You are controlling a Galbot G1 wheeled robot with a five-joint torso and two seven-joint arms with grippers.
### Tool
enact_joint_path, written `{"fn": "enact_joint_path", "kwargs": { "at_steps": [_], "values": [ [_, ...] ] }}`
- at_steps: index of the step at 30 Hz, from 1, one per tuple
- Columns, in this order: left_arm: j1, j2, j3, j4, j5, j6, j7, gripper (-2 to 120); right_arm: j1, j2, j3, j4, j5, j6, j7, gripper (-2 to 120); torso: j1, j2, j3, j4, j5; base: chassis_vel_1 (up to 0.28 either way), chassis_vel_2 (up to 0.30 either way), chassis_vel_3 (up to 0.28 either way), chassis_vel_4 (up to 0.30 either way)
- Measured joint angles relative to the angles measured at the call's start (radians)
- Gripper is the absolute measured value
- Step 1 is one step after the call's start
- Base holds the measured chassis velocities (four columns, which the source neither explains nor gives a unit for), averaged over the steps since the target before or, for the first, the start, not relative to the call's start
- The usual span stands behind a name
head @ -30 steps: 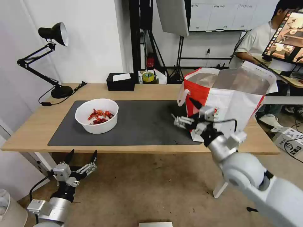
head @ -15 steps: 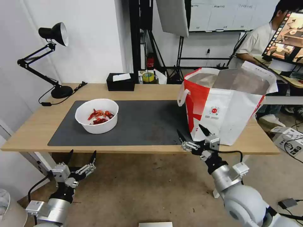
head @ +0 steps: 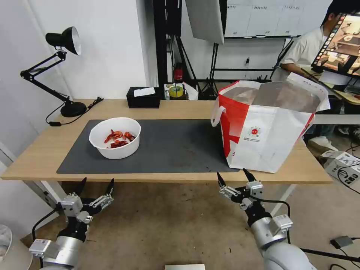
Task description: Pick up the trash from the table and place it into the takeout bag.
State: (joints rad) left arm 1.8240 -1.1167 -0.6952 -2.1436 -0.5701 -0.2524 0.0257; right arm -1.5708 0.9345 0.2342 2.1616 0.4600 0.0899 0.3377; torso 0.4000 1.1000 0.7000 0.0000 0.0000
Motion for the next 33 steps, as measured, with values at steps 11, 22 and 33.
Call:
{"fn": "enact_joint_path", "kwargs": {
  "at_steps": [11,22,33],
  "values": [
    [0.007,-0.001,-0.003,-0.001,0.0,-0.004,0.001,100,-0.013,0.018,-0.018,-0.02,-0.01,-0.018,0.023,100,0.0,0.0,0.0,0.0,0.0,0.0,0.0,0.0,0.0],
    [-0.015,0.036,-0.022,-0.019,-0.036,0.024,-0.031,100,-0.013,0.019,-0.019,-0.02,-0.013,-0.022,0.026,100,0.0,0.0,0.0,0.0001,-0.0001,0.0,0.0,0.0,0.0],
    [-0.156,0.269,-0.102,-0.065,-0.247,0.204,-0.233,100,-0.012,0.018,-0.019,-0.019,-0.013,-0.023,0.026,100,0.0,0.0,0.0,0.0001,0.0001,0.0,0.0,0.0,0.0]
  ]
}}
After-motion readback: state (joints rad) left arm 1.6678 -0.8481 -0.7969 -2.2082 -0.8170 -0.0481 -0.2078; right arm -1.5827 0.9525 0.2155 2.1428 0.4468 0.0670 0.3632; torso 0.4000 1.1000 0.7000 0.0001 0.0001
